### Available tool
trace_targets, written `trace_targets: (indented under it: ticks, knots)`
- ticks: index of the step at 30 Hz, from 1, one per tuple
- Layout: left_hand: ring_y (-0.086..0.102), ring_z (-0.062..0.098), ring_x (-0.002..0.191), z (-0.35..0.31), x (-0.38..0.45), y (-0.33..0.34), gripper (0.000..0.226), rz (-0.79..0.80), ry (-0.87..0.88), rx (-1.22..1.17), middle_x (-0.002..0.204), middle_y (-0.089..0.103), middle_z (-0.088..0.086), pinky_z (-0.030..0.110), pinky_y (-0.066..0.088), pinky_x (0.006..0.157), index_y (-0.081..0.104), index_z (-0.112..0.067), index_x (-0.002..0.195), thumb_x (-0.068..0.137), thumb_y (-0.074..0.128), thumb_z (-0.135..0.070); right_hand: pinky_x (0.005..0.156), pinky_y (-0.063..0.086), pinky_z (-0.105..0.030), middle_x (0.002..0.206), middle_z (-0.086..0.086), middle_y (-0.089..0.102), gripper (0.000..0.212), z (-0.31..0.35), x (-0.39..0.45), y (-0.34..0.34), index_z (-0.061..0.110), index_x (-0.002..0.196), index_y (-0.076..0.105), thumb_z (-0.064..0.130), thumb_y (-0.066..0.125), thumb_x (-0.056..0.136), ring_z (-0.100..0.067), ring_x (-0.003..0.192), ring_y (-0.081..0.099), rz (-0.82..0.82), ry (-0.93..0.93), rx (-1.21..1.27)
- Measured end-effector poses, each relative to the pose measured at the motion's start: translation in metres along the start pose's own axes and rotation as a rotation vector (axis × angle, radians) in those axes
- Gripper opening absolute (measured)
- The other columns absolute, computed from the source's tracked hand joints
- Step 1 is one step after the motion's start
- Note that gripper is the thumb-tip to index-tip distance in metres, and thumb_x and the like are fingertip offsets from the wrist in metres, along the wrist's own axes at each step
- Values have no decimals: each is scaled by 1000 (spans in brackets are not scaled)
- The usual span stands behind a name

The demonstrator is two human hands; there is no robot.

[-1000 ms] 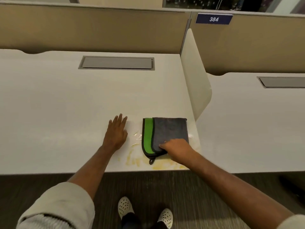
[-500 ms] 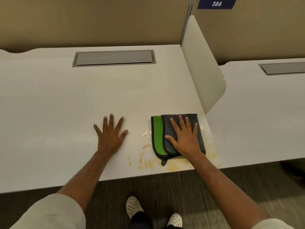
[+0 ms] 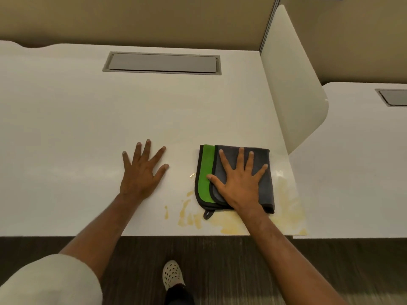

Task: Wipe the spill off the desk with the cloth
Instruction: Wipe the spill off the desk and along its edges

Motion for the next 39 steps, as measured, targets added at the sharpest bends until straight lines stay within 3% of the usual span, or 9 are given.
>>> trace_targets:
  ticks: [4,9,16,19,22,26,30,34,39]
  knots:
    - [-5,23,158,2,0,1,65,0,0,-5,171,1,-1,60,-2,123,8,-50,157,96,12,-71,113,-3,-79,172,-12,-3,63,42,-10,10,50,158,-1,66,18,100,-42,157,-6,-17,-189,8]
    - [-4,24,158,0,-2,-1,68,-3,-2,2,171,1,-1,61,-1,123,9,-48,158,94,8,-72,118,1,-73,172,-3,9,62,24,-71,21,50,158,13,53,32,99,-34,158,6,-34,-392,38]
    - [-3,23,158,0,-3,0,66,-8,-6,-7,171,2,-2,60,-2,123,10,-48,158,96,11,-71,119,5,-72,172,1,9,62,-52,-29,-5,58,155,11,59,29,96,-27,159,5,-9,-169,-13]
    - [-3,23,158,0,-2,1,64,-13,-4,-9,171,3,-2,60,-2,123,11,-48,158,97,15,-70,116,-2,-77,173,-5,2,66,-24,11,-6,57,156,6,74,21,94,-35,158,-2,-2,-75,-24]
    - [-1,23,158,3,-1,4,64,-29,-1,-18,171,4,-3,60,-2,123,11,-50,157,96,13,-71,112,-9,-78,172,-11,-4,76,28,23,0,54,157,2,83,15,88,-41,157,-7,13,-115,-33]
    - [2,26,158,6,1,6,62,-46,26,-34,171,7,0,63,0,122,14,-49,157,97,12,-67,112,-5,-79,172,-11,1,68,67,-11,12,52,157,7,71,26,95,-41,157,-3,3,-294,-20]
    - [0,24,158,6,-1,6,64,-54,25,-45,171,5,-1,62,-1,122,14,-46,158,97,13,-64,117,-6,-73,172,-5,7,63,42,-67,20,55,156,15,61,34,96,-34,158,3,-3,-408,33]
    - [-2,23,158,5,0,7,69,-46,14,-21,171,2,-3,60,-3,123,12,-44,159,95,12,-67,122,-5,-66,172,4,2,63,-18,-73,8,59,154,12,60,34,95,-27,159,0,24,-329,30]
    - [3,26,158,4,1,8,70,-56,19,12,171,7,0,62,0,122,15,-41,159,94,12,-67,118,0,-73,173,-2,5,59,-26,-8,-9,58,155,15,64,34,99,-31,159,1,-5,-102,9]
Point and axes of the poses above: each hand's wrist, its own x-axis towards the middle knuckle, its own y-axis out of the palm, z = x × y, the point moved 1 cm from there along x, towards the middle knuckle
